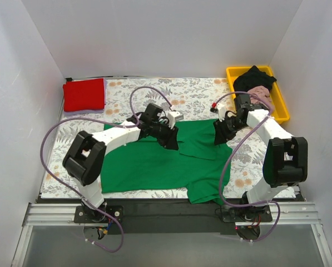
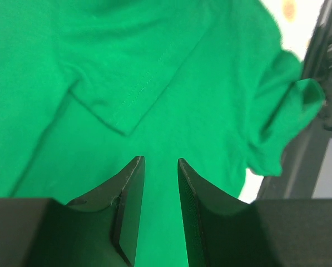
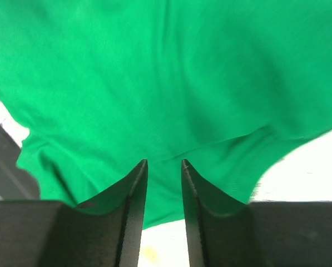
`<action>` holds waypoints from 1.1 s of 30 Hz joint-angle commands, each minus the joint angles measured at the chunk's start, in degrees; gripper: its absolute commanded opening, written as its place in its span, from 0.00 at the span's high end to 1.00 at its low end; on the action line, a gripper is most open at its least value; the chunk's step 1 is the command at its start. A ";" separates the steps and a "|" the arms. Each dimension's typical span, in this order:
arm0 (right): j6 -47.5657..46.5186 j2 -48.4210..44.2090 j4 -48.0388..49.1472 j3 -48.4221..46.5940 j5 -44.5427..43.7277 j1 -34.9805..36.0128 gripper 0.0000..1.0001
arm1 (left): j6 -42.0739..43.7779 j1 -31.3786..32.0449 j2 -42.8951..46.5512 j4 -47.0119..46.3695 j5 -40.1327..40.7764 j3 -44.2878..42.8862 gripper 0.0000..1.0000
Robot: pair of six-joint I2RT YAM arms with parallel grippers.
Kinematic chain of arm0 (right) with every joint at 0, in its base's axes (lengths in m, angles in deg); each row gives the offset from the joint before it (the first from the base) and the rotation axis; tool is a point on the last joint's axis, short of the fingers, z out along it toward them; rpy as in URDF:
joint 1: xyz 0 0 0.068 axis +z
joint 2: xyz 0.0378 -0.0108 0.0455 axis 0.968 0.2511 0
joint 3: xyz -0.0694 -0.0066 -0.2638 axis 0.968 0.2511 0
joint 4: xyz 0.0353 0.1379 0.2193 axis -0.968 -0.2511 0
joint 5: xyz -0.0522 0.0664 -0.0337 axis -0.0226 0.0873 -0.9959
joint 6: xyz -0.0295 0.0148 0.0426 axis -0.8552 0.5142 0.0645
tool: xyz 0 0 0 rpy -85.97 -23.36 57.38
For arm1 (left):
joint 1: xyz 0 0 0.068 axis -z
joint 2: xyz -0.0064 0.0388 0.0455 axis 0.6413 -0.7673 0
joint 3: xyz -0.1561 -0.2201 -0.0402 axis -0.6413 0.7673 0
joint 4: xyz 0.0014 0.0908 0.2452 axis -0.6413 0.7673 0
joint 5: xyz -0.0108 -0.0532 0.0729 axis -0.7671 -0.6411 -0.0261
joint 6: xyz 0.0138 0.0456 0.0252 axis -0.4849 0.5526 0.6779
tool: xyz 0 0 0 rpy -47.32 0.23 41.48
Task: Fold and stack the t-shirts
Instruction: Fold the tshirt
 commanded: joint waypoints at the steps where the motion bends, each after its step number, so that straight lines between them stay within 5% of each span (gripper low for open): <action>1: 1.32 -1.17 0.22 -6.34 -1.33 0.22 0.62 | 2.42 -4.29 9.43 5.34 1.65 -0.78 0.70; 11: 9.06 10.15 7.60 -14.79 -18.64 4.43 0.65 | 6.10 -26.42 5.22 19.58 12.72 -6.84 0.83; 24: 7.04 22.12 10.77 -18.92 -29.90 6.90 0.69 | 9.36 -34.44 -7.41 23.10 20.99 -8.25 0.83; 33: 7.13 35.91 12.35 -36.55 -35.87 5.50 0.70 | 10.59 -38.92 -28.06 28.98 17.83 -31.43 0.86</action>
